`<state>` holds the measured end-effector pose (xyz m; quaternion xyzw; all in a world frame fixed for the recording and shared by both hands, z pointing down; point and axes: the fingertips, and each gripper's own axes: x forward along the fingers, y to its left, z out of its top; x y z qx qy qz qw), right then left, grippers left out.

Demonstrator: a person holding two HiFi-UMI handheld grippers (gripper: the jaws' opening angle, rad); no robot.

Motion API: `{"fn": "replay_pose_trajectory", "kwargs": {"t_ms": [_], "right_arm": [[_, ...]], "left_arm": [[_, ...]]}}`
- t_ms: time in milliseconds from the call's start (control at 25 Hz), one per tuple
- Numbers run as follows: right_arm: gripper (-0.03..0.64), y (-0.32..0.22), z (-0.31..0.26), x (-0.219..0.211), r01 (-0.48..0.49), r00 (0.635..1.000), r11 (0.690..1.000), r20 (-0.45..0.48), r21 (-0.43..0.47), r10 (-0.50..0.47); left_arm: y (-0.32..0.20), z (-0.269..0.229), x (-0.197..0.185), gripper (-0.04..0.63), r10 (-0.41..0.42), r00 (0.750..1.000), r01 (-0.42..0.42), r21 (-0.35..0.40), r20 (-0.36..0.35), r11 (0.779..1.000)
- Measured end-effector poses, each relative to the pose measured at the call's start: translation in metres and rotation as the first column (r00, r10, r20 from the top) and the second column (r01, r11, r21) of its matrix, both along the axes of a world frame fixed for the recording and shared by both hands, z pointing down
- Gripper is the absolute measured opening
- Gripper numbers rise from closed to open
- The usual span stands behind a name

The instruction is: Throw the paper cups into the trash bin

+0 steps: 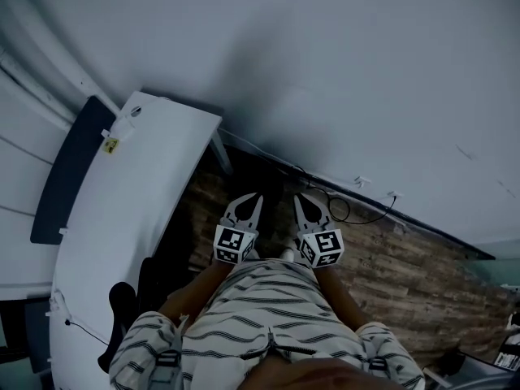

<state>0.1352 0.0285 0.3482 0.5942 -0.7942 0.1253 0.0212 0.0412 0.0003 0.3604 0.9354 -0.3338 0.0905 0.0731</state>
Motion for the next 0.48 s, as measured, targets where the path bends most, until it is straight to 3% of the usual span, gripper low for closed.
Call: {"fn": "replay_pose_trajectory", "kwargs": {"t_ms": [480], "right_arm": [[0.009, -0.0067, 0.0043, 0.0032, 0.002, 1.0, 1.0, 0.002, 0.012, -0.002]], "left_arm": [[0.0021, -0.0011, -0.0012, 0.024, -0.026, 1.0, 0.026, 0.037, -0.009, 0.999]]}}
